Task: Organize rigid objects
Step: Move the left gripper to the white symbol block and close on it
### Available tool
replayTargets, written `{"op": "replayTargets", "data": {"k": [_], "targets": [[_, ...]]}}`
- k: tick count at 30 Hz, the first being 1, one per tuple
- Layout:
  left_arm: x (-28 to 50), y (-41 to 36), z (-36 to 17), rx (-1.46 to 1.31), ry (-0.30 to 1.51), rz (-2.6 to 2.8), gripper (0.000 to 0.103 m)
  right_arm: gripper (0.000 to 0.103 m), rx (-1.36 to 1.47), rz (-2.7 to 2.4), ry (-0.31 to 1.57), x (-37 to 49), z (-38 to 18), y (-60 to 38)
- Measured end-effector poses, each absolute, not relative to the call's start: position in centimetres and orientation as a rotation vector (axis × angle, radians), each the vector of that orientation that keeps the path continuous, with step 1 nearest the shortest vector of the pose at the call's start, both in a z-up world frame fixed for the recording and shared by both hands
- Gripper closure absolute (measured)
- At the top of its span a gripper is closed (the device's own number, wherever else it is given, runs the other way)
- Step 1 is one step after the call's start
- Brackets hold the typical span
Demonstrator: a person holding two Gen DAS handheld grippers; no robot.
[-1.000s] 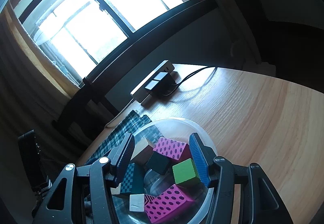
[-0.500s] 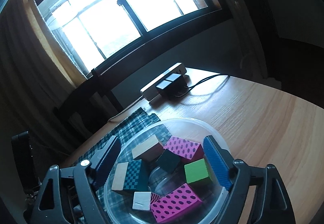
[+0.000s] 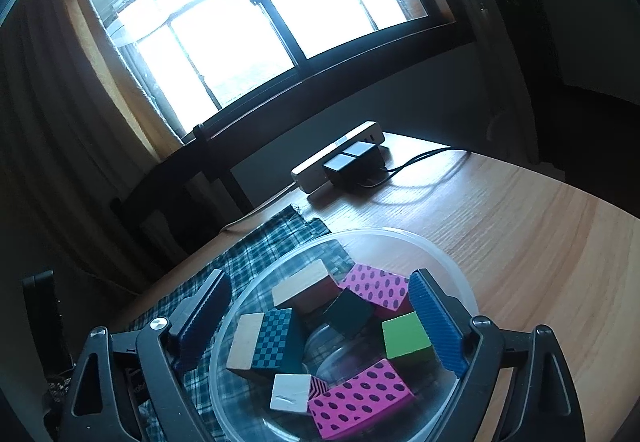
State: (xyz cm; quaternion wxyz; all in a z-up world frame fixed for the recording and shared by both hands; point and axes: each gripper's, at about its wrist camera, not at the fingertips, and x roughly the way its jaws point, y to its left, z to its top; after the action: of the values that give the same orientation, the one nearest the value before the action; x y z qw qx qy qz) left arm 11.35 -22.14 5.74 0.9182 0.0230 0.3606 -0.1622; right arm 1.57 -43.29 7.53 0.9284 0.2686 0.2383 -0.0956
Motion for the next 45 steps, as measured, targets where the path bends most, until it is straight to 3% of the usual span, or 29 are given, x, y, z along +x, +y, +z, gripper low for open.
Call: {"op": "replayTargets", "data": {"k": [45], "targets": [[11.7,-15.5,4.2,0.038,0.778,-0.139,0.025,0.008,0.371,-0.065,0.554,3.2,6.7,-38.0]]}}
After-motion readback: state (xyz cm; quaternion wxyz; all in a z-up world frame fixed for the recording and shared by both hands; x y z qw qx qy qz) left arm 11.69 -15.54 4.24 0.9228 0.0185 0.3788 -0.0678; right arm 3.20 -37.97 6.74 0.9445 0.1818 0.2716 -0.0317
